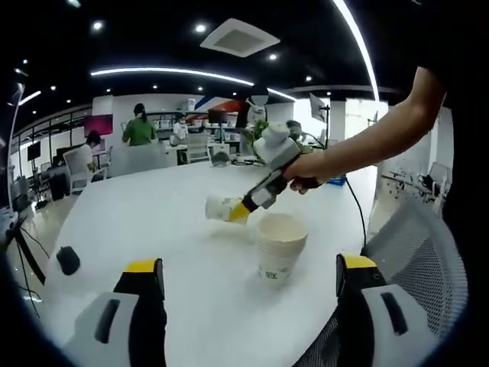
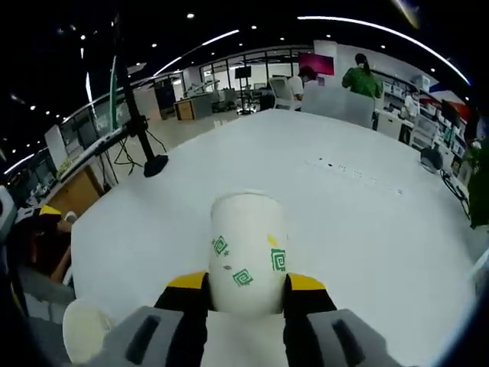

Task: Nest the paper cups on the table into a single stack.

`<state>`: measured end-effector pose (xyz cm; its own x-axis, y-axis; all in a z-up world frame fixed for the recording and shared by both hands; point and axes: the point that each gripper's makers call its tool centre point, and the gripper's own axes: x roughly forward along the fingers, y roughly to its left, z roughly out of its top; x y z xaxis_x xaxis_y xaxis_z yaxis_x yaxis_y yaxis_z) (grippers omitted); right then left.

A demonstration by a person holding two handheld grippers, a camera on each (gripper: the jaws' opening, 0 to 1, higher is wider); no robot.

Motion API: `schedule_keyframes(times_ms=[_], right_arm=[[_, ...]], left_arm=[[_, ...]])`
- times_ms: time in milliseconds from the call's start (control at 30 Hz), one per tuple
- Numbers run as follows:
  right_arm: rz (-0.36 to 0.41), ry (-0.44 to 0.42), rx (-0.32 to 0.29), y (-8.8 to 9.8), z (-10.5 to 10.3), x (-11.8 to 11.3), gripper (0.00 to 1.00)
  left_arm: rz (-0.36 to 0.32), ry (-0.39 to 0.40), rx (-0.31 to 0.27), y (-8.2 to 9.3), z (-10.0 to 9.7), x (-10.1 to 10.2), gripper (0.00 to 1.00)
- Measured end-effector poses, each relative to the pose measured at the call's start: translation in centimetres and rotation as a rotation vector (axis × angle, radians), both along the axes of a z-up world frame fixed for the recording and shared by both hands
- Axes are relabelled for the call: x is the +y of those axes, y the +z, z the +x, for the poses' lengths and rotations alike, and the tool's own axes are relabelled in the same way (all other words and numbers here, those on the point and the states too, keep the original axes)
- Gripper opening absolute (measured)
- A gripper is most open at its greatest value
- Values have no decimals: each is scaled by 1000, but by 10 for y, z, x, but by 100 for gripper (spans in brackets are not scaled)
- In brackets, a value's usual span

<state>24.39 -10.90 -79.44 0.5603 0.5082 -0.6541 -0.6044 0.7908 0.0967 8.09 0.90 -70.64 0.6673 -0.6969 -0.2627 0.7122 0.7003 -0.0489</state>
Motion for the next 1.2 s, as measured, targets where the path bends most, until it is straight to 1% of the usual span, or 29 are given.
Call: schedule_keyframes(times_ms=[100,200,233,267,300,400,433,467,567,633,733,800,867,900,933,1000,1067,1200], right_arm=[[14,11,-22,15,-7,-2,37],[40,21,-58,34,-17,-2,37],[65,21,-65,41,-20,-1,37],[64,23,-72,44,-21,-2,37],[60,38,-97,48,-21,-2,37],[103,34,-107,60,-26,1,37],[105,33,-110,62,-27,1,37],[115,35,-127,71,-31,1,37],[130,51,-151,84,-43,2,37],[137,57,-159,88,-45,2,37],[154,87,-186,98,-56,5,37],[159,103,-196,102,-64,6,37],[163,128,-213,105,-76,11,37],[159,143,-219,108,-85,14,37],[155,149,-222,109,-87,14,37],[143,187,-242,109,-96,17,37],[141,211,-246,110,-104,19,37],[139,255,-268,113,-117,23,37]], left_arm=[[-3,-14,0,11,11,-9,89],[2,-27,-9,22,17,-15,85],[-8,-30,-10,28,21,-16,84],[-19,-32,-12,32,23,-17,83],[-36,-39,-9,37,25,-19,81],[-51,-49,1,46,32,-21,73],[-51,-50,-1,47,33,-22,69],[-48,-51,-5,49,35,-22,67],[-24,-60,-26,56,46,-22,63],[-12,-72,-28,59,50,-24,58],[8,-107,-35,65,53,-30,52],[-2,-127,-46,71,54,-33,48],[-15,-149,-52,77,54,-36,42],[-23,-170,-56,80,52,-39,39],[-23,-178,-58,81,52,-40,37],[-8,-223,-57,83,50,-45,35],[11,-263,-64,85,48,-50,32],[27,-332,-63,88,43,-56,27]])
